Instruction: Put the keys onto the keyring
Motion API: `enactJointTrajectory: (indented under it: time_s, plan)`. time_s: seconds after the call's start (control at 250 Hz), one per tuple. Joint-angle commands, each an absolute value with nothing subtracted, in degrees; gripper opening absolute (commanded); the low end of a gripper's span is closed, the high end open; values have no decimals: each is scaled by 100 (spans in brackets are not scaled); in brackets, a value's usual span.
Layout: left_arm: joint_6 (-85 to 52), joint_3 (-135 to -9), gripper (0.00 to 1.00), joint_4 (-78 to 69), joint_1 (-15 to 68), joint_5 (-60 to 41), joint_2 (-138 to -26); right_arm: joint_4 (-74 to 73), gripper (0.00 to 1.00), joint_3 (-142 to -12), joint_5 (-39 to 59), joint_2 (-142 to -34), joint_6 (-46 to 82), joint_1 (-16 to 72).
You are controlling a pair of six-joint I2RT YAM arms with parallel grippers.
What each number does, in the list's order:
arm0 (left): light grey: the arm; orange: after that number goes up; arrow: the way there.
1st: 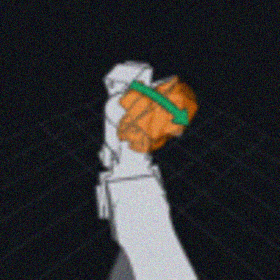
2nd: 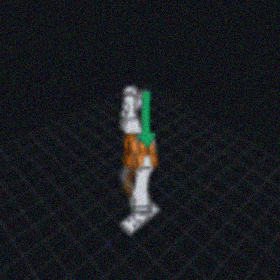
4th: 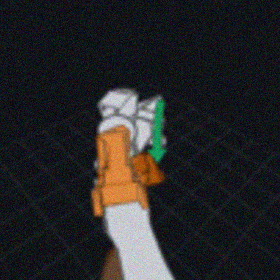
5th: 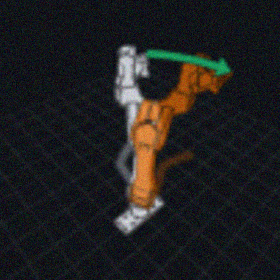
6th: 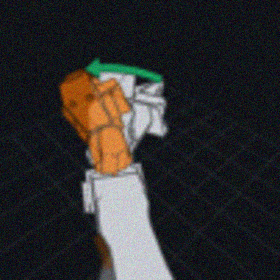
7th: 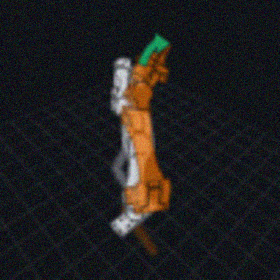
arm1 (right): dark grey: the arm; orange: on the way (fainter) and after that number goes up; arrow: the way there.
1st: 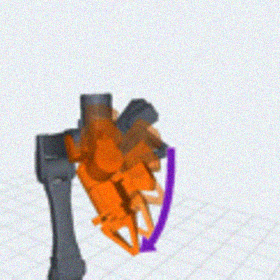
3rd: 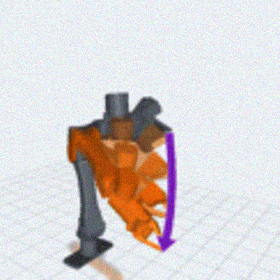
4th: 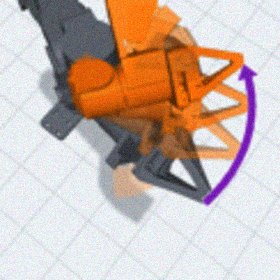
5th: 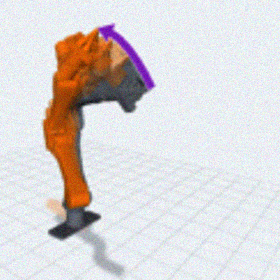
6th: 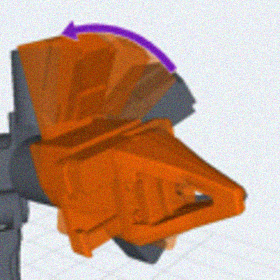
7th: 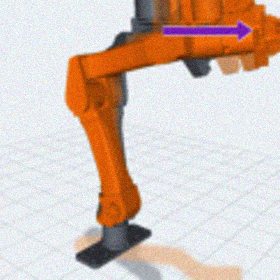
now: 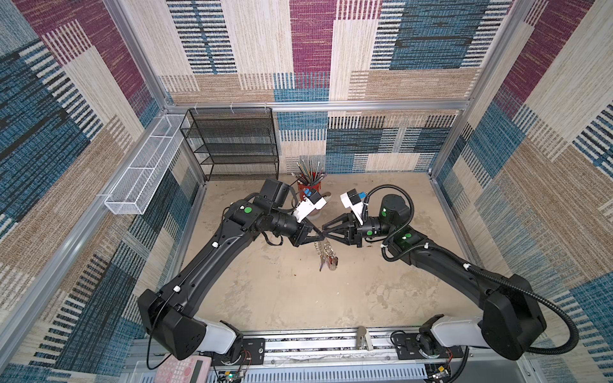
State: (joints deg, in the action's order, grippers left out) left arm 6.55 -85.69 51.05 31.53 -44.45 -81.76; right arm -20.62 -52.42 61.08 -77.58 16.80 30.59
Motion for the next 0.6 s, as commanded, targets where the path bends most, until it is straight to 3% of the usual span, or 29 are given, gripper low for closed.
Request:
enactJointTrajectory:
  time_s: [0.0,0.18,0.508,0.596]
  plan:
    - [870,-8640,0,5115,3155,-4528,-8179,-2046,21,-5262,6101,-7776,1608,3083]
    - [861,-8635,0,5067,3155,-4432,-8148,-2060,0,-5254,6164,-7782,1607,3093]
    - [495,-8324,0,4561,3144,-4217,-7927,-2211,0,-5187,6089,-7668,1677,3102]
    - [257,-8056,6,4252,3138,-4219,-7765,-2347,0,-5186,6055,-7664,1771,3094]
